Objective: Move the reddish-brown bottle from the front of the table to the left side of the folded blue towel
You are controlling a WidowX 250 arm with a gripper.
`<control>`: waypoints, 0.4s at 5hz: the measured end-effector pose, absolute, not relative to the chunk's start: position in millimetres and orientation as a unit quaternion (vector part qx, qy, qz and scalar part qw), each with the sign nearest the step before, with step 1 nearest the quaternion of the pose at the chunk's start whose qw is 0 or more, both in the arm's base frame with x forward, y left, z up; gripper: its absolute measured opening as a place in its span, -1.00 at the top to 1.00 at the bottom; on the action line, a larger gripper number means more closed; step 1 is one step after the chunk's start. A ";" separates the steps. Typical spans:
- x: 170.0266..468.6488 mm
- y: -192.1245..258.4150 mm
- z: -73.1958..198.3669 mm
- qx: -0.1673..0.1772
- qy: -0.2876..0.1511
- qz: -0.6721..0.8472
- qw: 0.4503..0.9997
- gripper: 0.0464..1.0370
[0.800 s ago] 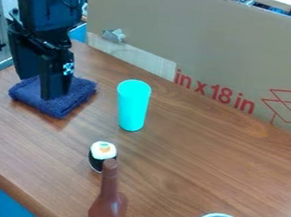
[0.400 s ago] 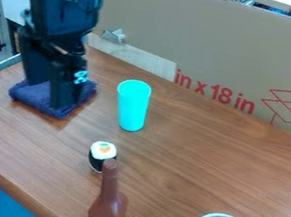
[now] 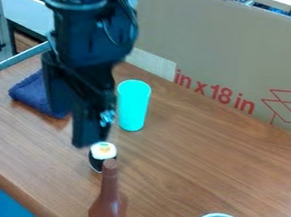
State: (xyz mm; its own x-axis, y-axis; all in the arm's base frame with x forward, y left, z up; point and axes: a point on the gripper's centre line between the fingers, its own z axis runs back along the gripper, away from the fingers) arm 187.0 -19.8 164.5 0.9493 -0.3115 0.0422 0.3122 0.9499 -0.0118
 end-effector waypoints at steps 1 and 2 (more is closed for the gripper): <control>189.5 -34.7 139.8 -0.019 0.019 -0.164 0.986 -0.93; 193.5 -50.1 117.4 0.003 0.061 -0.165 0.984 -0.93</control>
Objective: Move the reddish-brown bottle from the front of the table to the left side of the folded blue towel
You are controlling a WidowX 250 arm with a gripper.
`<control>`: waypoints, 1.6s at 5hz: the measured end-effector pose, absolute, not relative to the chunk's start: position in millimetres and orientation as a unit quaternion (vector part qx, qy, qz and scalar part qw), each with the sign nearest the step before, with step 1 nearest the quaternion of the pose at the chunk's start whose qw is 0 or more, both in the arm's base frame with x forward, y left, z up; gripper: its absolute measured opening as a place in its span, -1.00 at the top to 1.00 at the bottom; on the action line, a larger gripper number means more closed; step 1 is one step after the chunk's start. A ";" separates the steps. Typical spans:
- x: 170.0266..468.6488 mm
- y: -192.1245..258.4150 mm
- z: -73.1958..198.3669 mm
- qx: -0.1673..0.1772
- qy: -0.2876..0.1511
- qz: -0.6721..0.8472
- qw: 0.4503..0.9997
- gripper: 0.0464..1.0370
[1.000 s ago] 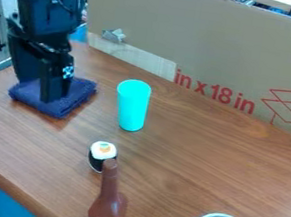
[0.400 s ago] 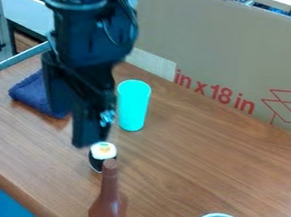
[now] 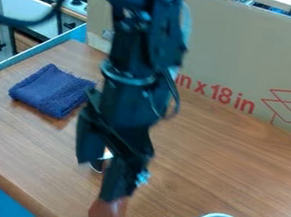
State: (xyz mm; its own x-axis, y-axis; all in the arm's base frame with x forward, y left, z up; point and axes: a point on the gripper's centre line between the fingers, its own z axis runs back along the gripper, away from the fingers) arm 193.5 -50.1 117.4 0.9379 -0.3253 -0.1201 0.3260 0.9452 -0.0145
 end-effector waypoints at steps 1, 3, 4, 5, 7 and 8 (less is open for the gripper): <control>196.3 -50.6 104.1 0.009 0.085 -0.163 0.983 -0.93; 206.3 -33.3 93.7 0.012 0.082 -0.138 0.987 -0.81; 207.4 -28.6 89.2 0.001 0.074 -0.133 0.988 -0.23; 206.3 -29.3 90.5 -0.009 0.070 -0.136 0.988 0.32; 185.4 -26.9 133.5 -0.023 0.021 -0.162 0.986 0.39; 177.2 10.9 155.8 -0.027 0.002 -0.140 0.990 0.39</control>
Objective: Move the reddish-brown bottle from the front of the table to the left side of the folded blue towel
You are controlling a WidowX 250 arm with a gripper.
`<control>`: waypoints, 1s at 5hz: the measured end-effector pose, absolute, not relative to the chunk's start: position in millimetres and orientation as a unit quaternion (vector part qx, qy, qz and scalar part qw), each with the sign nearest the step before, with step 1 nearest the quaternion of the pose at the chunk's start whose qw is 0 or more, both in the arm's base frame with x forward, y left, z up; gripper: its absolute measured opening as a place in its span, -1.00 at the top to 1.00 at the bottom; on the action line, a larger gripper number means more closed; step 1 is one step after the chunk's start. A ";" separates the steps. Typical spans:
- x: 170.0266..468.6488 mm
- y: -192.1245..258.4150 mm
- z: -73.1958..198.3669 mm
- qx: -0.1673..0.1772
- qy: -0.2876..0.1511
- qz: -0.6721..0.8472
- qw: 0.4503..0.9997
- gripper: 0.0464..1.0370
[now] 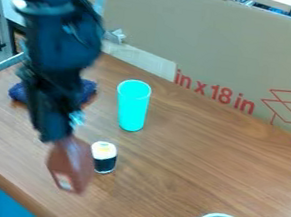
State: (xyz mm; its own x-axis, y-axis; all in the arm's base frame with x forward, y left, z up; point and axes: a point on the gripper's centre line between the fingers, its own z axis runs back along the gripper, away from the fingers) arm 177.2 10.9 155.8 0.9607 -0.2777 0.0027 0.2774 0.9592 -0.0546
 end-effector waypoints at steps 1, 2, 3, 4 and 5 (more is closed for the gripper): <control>187.9 55.8 140.5 -0.028 0.035 -0.096 0.994 0.39; 203.6 98.3 135.6 -0.009 0.050 -0.087 0.995 0.39; 223.0 136.0 128.4 0.007 0.062 -0.092 0.994 0.39; 230.6 167.9 127.2 0.035 0.084 -0.094 0.991 0.39; 220.3 200.9 123.8 0.041 0.115 -0.071 0.990 0.39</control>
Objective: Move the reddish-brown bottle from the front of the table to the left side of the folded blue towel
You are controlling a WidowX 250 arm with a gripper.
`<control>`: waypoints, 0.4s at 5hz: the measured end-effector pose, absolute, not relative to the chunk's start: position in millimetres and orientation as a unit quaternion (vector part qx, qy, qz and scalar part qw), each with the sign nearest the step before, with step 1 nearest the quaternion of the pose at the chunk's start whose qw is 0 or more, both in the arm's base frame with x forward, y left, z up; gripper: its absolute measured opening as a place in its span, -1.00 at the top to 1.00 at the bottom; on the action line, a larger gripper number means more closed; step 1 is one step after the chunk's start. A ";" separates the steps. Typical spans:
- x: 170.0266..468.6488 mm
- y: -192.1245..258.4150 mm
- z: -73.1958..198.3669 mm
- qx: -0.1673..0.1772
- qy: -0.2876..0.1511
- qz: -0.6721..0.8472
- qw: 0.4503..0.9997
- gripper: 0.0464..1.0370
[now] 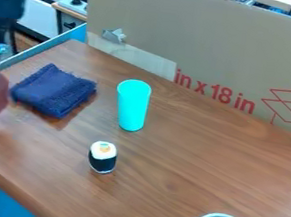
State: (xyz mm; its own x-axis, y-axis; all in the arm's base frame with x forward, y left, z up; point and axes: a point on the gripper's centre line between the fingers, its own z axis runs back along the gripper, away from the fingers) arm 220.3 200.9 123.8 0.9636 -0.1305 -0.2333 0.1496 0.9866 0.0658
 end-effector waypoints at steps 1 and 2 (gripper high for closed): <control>212.2 220.2 109.8 0.040 0.143 -0.058 0.987 0.39; 212.8 228.6 94.5 0.035 0.169 -0.072 0.982 0.39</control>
State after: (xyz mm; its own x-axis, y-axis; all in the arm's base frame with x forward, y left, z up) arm 212.8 228.6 94.5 0.9328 -0.1299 -0.3363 0.1538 0.9871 0.0453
